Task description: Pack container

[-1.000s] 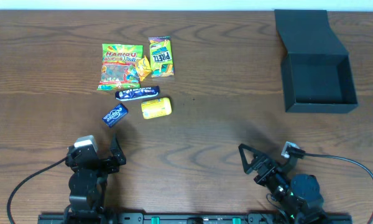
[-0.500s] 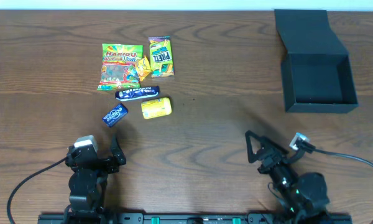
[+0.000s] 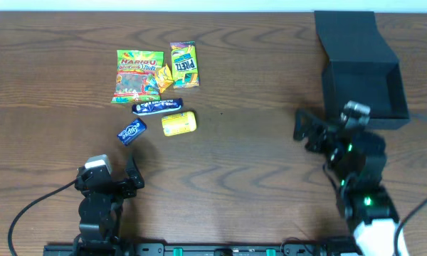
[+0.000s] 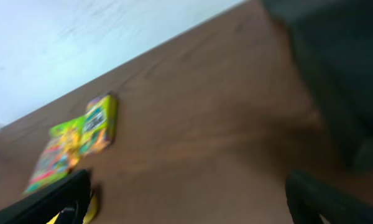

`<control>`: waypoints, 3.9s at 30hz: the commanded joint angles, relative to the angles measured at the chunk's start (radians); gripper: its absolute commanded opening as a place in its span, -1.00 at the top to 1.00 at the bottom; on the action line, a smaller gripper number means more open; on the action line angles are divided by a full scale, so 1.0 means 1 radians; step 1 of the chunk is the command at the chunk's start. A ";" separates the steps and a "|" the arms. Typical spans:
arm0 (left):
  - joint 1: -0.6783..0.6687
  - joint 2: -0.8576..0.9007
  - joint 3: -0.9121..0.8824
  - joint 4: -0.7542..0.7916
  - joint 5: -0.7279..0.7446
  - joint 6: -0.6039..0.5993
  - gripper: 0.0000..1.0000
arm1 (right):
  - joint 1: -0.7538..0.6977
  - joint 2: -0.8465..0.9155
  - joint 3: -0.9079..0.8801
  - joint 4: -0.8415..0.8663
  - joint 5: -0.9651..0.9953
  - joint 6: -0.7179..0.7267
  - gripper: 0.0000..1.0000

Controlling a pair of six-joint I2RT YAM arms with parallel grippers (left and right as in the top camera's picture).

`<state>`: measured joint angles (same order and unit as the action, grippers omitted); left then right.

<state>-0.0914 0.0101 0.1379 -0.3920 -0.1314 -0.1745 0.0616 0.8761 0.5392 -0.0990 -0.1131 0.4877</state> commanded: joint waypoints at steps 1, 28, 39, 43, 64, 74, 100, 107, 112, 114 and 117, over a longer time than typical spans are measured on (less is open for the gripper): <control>0.007 -0.006 -0.021 -0.003 -0.009 0.021 -0.91 | -0.042 0.114 0.115 -0.002 0.047 -0.177 -0.99; 0.007 -0.006 -0.021 -0.003 -0.009 0.021 -0.91 | -0.163 0.850 0.504 -0.144 0.224 -0.354 -0.69; 0.007 -0.006 -0.021 -0.003 -0.009 0.021 -0.91 | -0.163 0.901 0.504 -0.140 0.084 -0.327 0.97; 0.007 -0.006 -0.021 -0.003 -0.009 0.021 -0.91 | -0.121 0.895 0.509 -0.174 0.079 -0.302 0.97; 0.007 -0.006 -0.021 -0.003 -0.009 0.021 -0.90 | 0.475 0.895 0.665 -0.337 0.202 0.116 0.97; 0.007 -0.006 -0.021 -0.003 -0.009 0.021 -0.90 | 0.666 0.909 0.665 -0.250 0.287 0.320 0.97; 0.007 -0.006 -0.021 -0.003 -0.009 0.021 -0.90 | 0.663 0.682 0.731 -0.257 0.168 0.068 -0.99; 0.007 -0.006 -0.021 -0.003 -0.009 0.021 -0.90 | 0.576 0.421 0.730 -0.519 0.222 -0.079 -0.98; 0.007 -0.006 -0.021 -0.003 -0.009 0.021 -0.91 | 0.483 0.279 0.730 -0.844 0.241 -0.100 -0.98; 0.007 -0.006 -0.021 -0.003 -0.009 0.021 -0.90 | 0.455 0.241 0.730 -0.974 0.244 -0.111 -0.98; 0.007 -0.006 -0.021 -0.003 -0.009 0.021 -0.90 | 0.448 0.206 0.730 -1.080 0.245 -0.130 -0.99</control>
<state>-0.0914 0.0101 0.1379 -0.3916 -0.1314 -0.1745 0.5194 1.1088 1.2633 -1.1465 0.1146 0.3935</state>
